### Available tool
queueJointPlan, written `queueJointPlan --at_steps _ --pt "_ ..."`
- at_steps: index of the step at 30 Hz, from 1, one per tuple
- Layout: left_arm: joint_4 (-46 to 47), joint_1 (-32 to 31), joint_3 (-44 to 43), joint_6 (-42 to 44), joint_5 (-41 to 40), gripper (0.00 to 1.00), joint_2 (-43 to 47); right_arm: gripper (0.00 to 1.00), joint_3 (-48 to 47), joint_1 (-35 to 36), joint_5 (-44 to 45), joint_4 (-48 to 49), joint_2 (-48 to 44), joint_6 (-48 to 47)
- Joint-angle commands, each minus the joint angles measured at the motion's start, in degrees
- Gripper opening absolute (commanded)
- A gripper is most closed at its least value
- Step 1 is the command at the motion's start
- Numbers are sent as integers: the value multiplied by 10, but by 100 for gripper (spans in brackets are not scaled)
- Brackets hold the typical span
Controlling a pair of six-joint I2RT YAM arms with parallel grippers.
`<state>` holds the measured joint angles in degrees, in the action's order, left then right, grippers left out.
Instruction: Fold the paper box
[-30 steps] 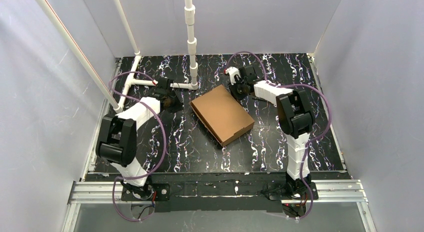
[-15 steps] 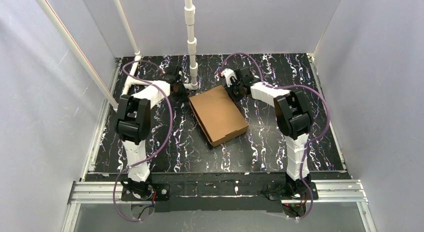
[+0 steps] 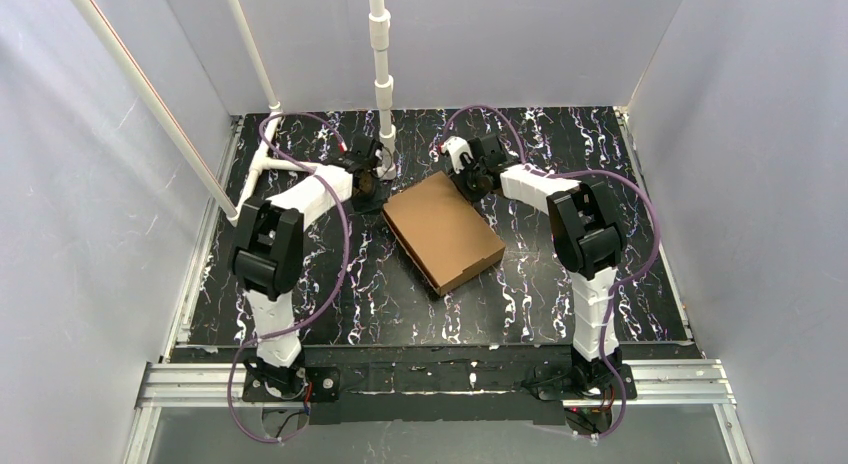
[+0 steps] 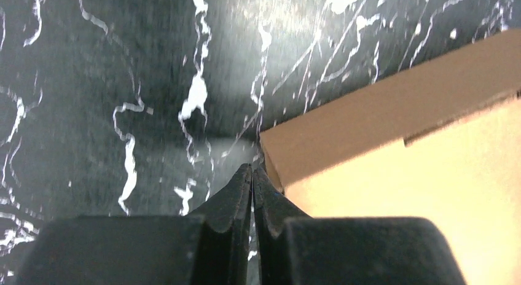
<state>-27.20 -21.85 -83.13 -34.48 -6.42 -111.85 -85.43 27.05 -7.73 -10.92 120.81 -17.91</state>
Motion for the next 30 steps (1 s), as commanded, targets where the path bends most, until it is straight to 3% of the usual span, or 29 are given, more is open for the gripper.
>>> queueJointPlan --at_steps 1,6,11,16,23,30 --pt "6 2 69 12 -28 8 113 26 11 -8 -23 8 -34 7" --pt "55 12 183 -1 25 17 204 35 46 -27 -59 9 -72 -2" --pt "128 13 298 -51 126 16 277 40 77 -33 -79 3 -106 -29" --pt "173 3 357 -133 192 11 278 40 133 -33 -80 8 -131 -28" --pt "166 -52 287 -210 193 4 179 32 195 -16 -61 44 -132 7" --pt "96 -101 148 -195 148 3 81 30 193 46 -37 52 -124 14"
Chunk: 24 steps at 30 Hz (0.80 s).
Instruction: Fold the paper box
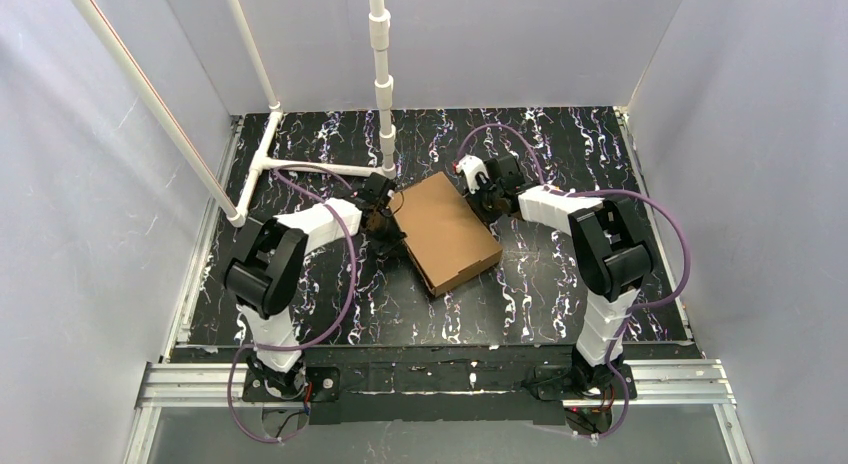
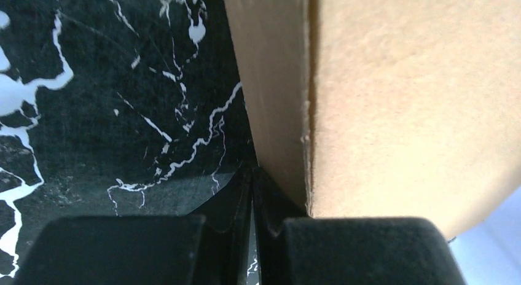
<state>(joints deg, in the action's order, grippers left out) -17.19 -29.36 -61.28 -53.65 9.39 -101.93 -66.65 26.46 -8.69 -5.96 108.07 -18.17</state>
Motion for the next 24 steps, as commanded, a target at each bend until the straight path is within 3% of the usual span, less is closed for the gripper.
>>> queueJointPlan --at_steps 1,9,13,17,20,24 --pt "-12 -26 -73 3 -17 3 -16 30 5 51 -21 2 3 15" --pt "-58 -25 -6 64 -80 11 86 35 4 -14 -46 -7 -22 8" --pt "-6 -25 80 81 -3 15 152 37 2 -27 -67 -20 -26 0" --pt "101 -28 200 40 84 14 211 37 6 -29 -64 -27 -33 -8" --pt "149 -42 265 -7 98 13 234 37 28 -29 -59 -23 -47 -9" --pt "168 -64 276 -48 89 12 224 37 61 -29 -54 -5 -65 -1"
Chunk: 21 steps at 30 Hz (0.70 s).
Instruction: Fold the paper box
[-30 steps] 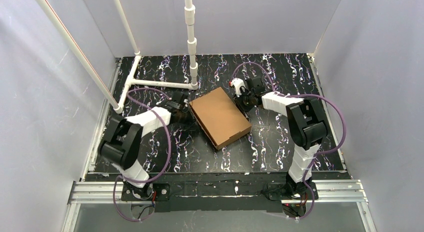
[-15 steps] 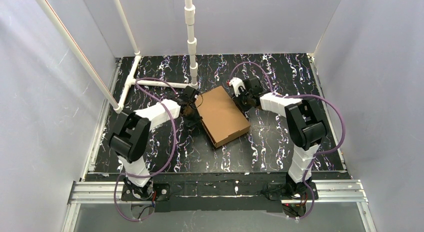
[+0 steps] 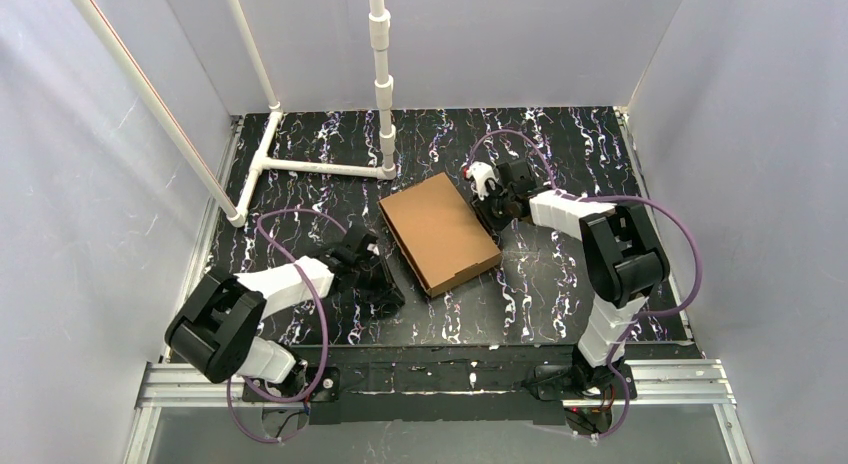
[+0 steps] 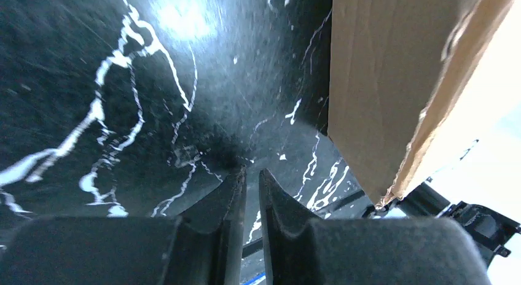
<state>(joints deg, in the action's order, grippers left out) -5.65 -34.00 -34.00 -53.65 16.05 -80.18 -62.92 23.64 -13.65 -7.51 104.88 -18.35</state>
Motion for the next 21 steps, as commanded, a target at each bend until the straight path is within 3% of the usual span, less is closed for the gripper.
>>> queueJointPlan --at_steps 1,6,14,21 --pt "53 -21 -5 -54 20 12 -2 37 28 -1 -4 14 -34 3" --pt "51 -43 -79 -74 13 7 -77 36 35 9 -6 20 -20 15" --pt "-115 -93 -255 -97 -35 4 -176 36 32 46 3 24 -12 22" --pt "-167 -94 -221 -77 -84 6 -137 38 28 35 35 20 -16 9"
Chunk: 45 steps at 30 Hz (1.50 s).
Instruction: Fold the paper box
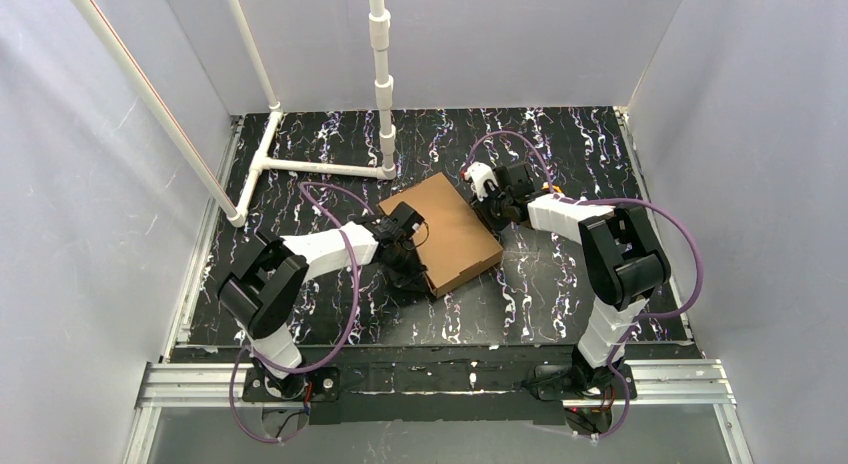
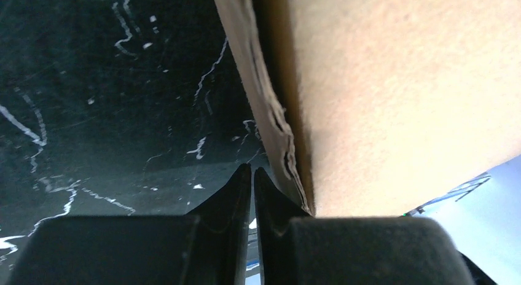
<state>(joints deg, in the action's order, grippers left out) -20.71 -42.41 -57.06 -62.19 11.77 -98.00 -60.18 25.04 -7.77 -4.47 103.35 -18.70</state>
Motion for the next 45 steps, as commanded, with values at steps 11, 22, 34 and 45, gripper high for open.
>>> queueJointPlan --at_steps 11,22,34,45 --pt "51 -19 123 13 -2 8 121 39 -1 8 -10 -14 -5 5" --pt "51 -48 102 -12 -17 6 88 39 1 0 -17 -16 1 6" --pt "-71 -51 -137 -55 -25 4 -26 38 0 1 -33 -18 12 15" --pt "-59 -51 -3 -31 -35 5 52 39 -6 -13 -14 -24 9 16"
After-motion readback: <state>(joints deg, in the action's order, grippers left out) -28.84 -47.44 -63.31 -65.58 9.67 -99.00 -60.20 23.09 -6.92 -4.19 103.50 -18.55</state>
